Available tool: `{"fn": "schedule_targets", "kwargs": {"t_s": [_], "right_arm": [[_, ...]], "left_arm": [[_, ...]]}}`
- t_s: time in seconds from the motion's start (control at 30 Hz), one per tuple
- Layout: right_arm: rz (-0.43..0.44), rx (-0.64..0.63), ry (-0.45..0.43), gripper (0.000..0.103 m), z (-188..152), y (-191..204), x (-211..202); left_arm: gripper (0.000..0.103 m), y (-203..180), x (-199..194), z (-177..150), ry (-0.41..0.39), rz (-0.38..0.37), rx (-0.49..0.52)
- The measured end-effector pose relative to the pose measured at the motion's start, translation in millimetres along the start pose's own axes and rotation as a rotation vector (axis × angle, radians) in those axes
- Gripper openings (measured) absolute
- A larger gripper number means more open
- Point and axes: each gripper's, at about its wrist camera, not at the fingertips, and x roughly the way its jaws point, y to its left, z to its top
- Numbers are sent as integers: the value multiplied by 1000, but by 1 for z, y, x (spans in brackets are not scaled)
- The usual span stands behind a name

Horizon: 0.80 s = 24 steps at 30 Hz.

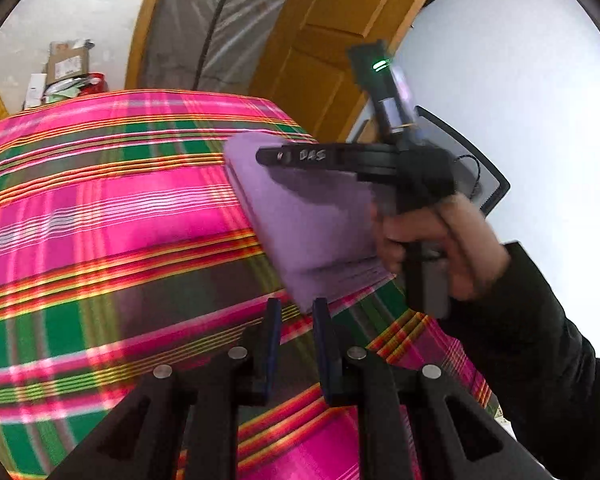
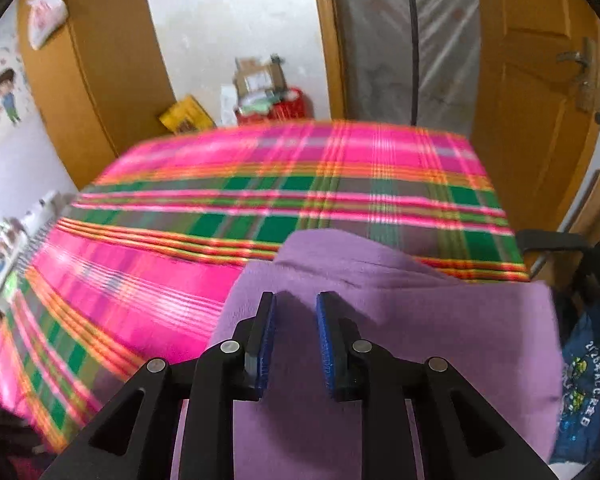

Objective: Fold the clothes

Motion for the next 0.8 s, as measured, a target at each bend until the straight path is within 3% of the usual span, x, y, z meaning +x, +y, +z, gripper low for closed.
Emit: {"fn": "schedule_targets", "kwargs": {"t_s": [0.1,0.23,0.53,0.8], "right_arm": [[13,44,-4,21,0,-7,-2],[19,58,-45,21,-14,-3,-34],[-36,101,-128,40,-90,11,-112],[-108,108,-122,41,-148,25,-147]], "left_arm": [[16,6,-8,-2,-10,34,-14],[16,10,-15,-6,-20,99,-28],[16,-10,-23,-21,-26,135,9],[16,-36,-35,-38,-47,156,31]]}}
